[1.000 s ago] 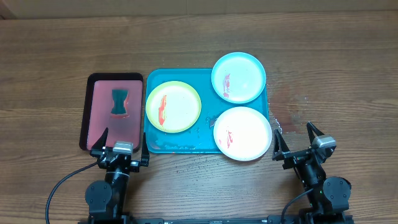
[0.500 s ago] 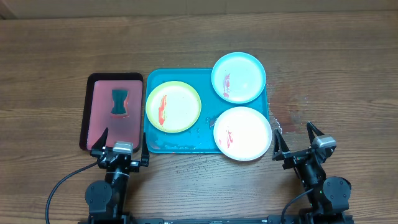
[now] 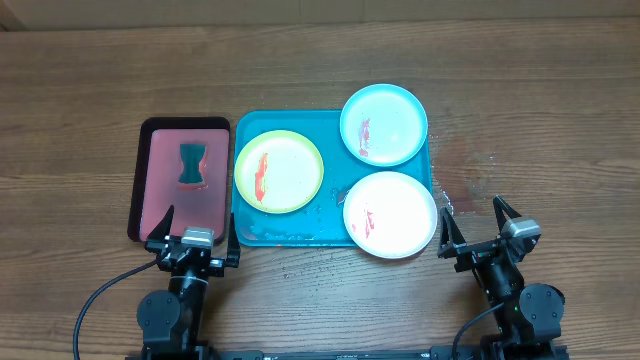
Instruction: Clean dirty plates on tray and stack at the side
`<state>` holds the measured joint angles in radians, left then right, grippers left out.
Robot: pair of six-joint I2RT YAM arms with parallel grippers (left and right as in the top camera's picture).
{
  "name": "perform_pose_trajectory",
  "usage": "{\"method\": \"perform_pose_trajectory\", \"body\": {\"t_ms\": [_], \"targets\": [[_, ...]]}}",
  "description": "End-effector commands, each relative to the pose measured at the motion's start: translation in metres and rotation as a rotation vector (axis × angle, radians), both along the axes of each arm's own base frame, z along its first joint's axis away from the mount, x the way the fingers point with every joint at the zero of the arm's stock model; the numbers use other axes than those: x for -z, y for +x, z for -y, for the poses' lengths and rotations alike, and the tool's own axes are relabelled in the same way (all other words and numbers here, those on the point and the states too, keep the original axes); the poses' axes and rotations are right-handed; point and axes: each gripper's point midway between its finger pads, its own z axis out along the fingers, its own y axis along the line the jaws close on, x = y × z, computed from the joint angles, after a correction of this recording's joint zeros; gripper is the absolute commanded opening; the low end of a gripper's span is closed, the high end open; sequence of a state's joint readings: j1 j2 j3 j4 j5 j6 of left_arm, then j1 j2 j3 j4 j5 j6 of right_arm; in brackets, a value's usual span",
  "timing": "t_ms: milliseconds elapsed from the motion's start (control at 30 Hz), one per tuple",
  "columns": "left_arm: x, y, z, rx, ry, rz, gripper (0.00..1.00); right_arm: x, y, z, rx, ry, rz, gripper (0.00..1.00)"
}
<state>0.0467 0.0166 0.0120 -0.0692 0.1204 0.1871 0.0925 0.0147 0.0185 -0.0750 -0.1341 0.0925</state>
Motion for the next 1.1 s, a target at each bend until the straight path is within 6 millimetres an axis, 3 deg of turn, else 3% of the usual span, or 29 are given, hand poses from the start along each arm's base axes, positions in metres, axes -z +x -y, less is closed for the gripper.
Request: {"method": "perform_pose_trajectory", "body": {"t_ms": [0,800,1067], "targets": [[0.0,0.0,-0.001,-0.002,0.008,0.007,1.0,0.001,0.0,-0.001,-0.007,-0.01,0.009,1.0],[0.0,0.0,0.0,0.002,-0.012,0.006,1.0,0.001,0.0,0.0,0.0,-0.01,0.01,1.0],[-0.02,-0.008,0.0,-0.003,-0.065,-0.019,1.0,-0.01,-0.002,0.0,-0.001,-0.008,0.023,1.0]]}}
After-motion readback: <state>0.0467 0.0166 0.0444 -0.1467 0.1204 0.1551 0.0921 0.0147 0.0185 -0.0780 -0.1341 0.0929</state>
